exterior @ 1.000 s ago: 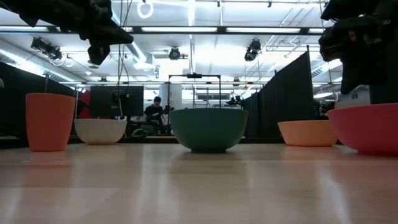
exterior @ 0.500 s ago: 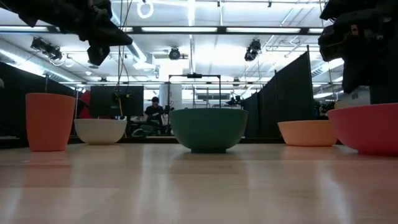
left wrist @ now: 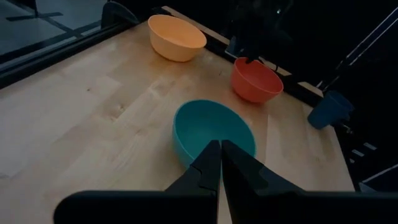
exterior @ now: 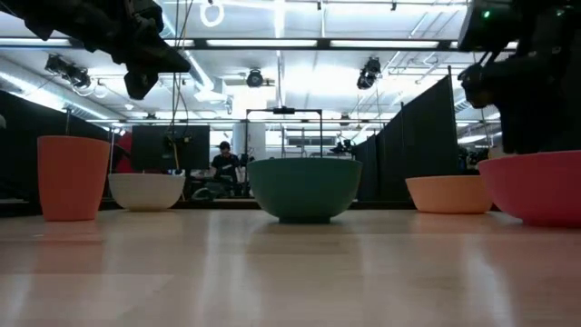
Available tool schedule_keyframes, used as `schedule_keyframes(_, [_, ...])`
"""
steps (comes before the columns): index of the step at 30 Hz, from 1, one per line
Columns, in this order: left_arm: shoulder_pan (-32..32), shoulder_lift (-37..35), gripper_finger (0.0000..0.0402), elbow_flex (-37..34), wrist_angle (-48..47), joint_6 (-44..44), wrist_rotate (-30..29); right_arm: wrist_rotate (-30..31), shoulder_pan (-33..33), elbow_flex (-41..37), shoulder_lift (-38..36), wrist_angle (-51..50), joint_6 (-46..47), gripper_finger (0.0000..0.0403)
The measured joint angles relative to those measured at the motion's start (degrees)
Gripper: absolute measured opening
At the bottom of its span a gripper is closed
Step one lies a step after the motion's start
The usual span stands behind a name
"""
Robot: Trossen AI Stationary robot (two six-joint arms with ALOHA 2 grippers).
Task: Nest bowls inside each other
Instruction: Stack the orange bowl on top of the light orange bowl
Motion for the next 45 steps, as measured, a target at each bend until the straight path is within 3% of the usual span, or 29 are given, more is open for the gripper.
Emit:
schedule_keyframes(4, [0.0,0.0,0.0001,0.0,0.0,0.0,0.0,-0.5,0.0,0.0,2.8,0.1,-1.4,0.0266])
schedule_keyframes(22, [0.0,0.0,0.0001,0.0,0.1,0.0,0.0,-0.9,0.0,0.0,10.8,-0.7,-4.7,0.0016])
schedule_keyframes(27, [0.0,0.0,0.0001,0.0,0.1,0.0,0.0,-1.5,-0.1,0.6,10.6,-0.8,-4.3,0.0002])
schedule_keyframes(33, [0.0,0.0,0.0001,0.0,0.1,0.0,0.0,-3.0,-1.4,7.5,10.6,-1.4,-5.0,0.0000])
schedule_keyframes(45, [0.0,0.0,0.0001,0.0,0.3,-0.2,0.0,5.3,-20.2,19.9,10.8,-9.1,-9.7,0.0000])
